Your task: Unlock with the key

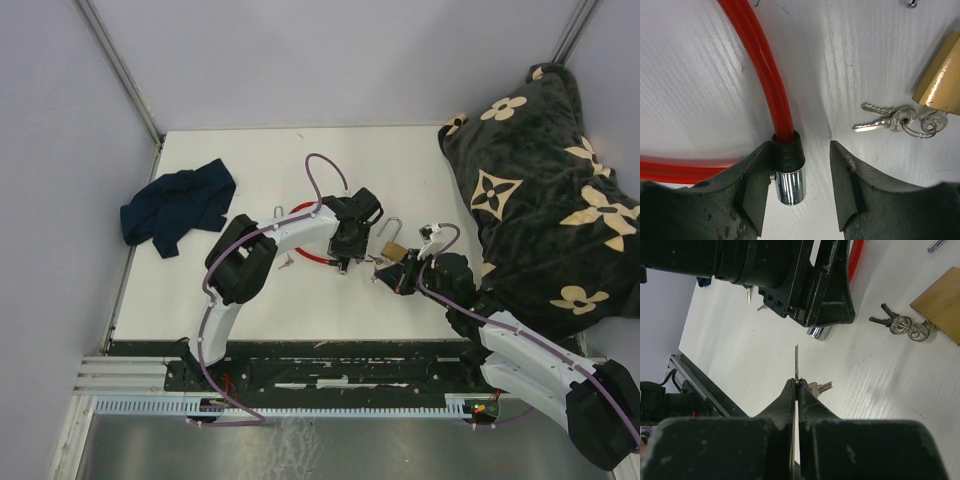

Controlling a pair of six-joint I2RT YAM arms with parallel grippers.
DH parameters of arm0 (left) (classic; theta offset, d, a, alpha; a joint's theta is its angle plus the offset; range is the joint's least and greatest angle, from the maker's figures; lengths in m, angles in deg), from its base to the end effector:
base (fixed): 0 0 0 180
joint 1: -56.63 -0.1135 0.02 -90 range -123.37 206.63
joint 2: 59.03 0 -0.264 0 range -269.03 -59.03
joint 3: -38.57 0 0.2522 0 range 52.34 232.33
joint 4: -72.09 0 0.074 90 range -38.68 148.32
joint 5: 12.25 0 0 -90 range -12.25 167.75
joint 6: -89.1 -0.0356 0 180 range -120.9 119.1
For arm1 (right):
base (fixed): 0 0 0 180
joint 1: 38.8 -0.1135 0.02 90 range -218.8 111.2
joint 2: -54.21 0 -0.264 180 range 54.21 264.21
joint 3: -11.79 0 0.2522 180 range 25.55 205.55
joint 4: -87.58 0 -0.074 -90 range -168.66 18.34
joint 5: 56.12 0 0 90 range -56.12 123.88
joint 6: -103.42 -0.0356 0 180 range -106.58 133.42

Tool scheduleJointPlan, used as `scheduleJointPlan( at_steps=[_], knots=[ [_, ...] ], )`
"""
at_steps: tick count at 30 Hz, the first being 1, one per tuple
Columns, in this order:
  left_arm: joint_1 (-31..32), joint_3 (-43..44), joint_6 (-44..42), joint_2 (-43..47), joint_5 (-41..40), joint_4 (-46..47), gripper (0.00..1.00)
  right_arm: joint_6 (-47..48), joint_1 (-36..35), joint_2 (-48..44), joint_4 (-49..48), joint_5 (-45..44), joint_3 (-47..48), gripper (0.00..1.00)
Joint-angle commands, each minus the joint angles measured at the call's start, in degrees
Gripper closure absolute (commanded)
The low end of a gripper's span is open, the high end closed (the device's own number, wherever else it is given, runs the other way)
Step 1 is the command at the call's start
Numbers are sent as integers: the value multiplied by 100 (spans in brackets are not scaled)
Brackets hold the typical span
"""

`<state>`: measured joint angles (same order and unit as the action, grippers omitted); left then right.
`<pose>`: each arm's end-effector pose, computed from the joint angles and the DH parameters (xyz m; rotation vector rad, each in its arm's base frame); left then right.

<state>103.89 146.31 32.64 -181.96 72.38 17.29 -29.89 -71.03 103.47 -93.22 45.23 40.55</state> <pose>0.3040 -0.3241 0.1662 0.3123 2.7900 -0.2207 0.1540 0.1054 0.1885 0.0553 2.0594 1.0477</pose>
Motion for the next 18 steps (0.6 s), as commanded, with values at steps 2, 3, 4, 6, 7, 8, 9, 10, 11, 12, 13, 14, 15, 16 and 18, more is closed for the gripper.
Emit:
scheduleJointPlan(
  at_steps=[2, 3, 4, 6, 7, 8, 9, 10, 11, 12, 13, 14, 15, 16, 18],
  knots=[
    [102, 279, -439, -306, -256, -516, 43, 84, 14, -47, -102, -60, 249, 98],
    [107, 308, -477, -358, -273, -578, 43, 80, 14, -54, -81, -55, 249, 98],
    [107, 320, -514, -396, -301, -628, 43, 86, 14, -68, -55, -59, 249, 98],
    [115, 323, -581, -474, -319, -700, 43, 101, 8, -102, -14, -69, 241, 98],
    [112, 330, -611, -514, -323, -742, 43, 103, 14, -117, -18, -84, 226, 98],
    [111, 355, -646, -558, -318, -799, 43, 98, 15, -106, -18, -89, 223, 98],
    [116, 373, -673, -606, -318, -847, 43, 94, 14, -97, -20, -89, 222, 98],
    [112, 371, -703, -647, -322, -879, 43, 89, 14, -82, -27, -83, 229, 98],
    [116, 372, -731, -676, -295, -906, 43, 85, 14, -61, -39, -63, 235, 98],
    [112, 368, -761, -705, -221, -916, 44, 76, 14, -43, -52, -38, 239, 98],
    [104, 360, -780, -732, -143, -929, 47, 68, 14, -25, -69, -26, 246, 98],
    [105, 348, -779, -740, -68, -928, 50, 66, 10, -3, -85, 2, 250, 98],
    [103, 342, -761, -732, -10, -911, 54, 67, 14, 16, -99, 22, 252, 98],
    [104, 317, -715, -701, 52, -877, 59, 61, 11, 41, -107, 45, 257, 98],
    [92, 266, -600, -584, 185, -748, 63, 58, 13, 93, -128, 75, 265, 98]
  ],
)
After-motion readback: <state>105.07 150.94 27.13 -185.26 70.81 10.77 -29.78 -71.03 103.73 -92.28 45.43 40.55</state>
